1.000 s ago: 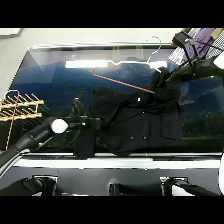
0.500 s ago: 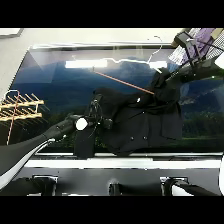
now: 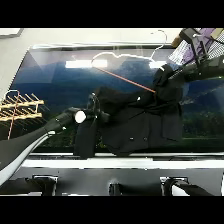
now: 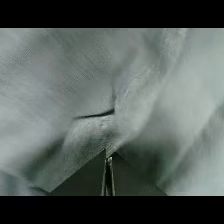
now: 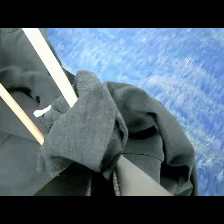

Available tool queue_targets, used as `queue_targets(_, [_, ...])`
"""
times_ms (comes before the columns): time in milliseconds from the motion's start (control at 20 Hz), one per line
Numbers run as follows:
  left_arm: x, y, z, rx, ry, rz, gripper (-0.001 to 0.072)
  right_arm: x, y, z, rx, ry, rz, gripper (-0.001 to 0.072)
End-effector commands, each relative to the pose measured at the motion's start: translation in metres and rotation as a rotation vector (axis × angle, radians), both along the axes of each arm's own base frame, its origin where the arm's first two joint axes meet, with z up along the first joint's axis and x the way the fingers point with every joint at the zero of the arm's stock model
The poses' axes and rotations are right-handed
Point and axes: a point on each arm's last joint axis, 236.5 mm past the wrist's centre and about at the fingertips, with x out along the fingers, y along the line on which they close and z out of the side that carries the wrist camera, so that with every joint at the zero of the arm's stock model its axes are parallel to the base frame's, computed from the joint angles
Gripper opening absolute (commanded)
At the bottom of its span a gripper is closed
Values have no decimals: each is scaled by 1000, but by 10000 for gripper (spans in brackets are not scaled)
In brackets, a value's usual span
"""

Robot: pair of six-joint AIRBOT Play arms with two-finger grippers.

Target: Fold the clothes and pants, and hang the long-sleeved shirts on hangers.

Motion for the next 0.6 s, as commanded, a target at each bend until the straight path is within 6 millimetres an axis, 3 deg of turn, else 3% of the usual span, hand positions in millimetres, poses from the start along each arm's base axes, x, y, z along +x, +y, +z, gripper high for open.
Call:
queue_targets(0, [38,23,56,-48,-66,70,27,-14,4,9,9,9,9,41])
queue_targets(150, [59,38,101,-65,-77,85,28,-27,8,11,17,45,-8,41])
queue_targets(300, [75,52,138,-79,-106,101,28,-35,18,-4,-101,88,-7,41])
queue_targets(400, [80,60,144,-79,-107,114,29,-35,3,-10,-207,102,-122,40])
queue_targets(550, [80,67,140,-65,-91,116,28,-43,4,-15,-224,145,-156,40])
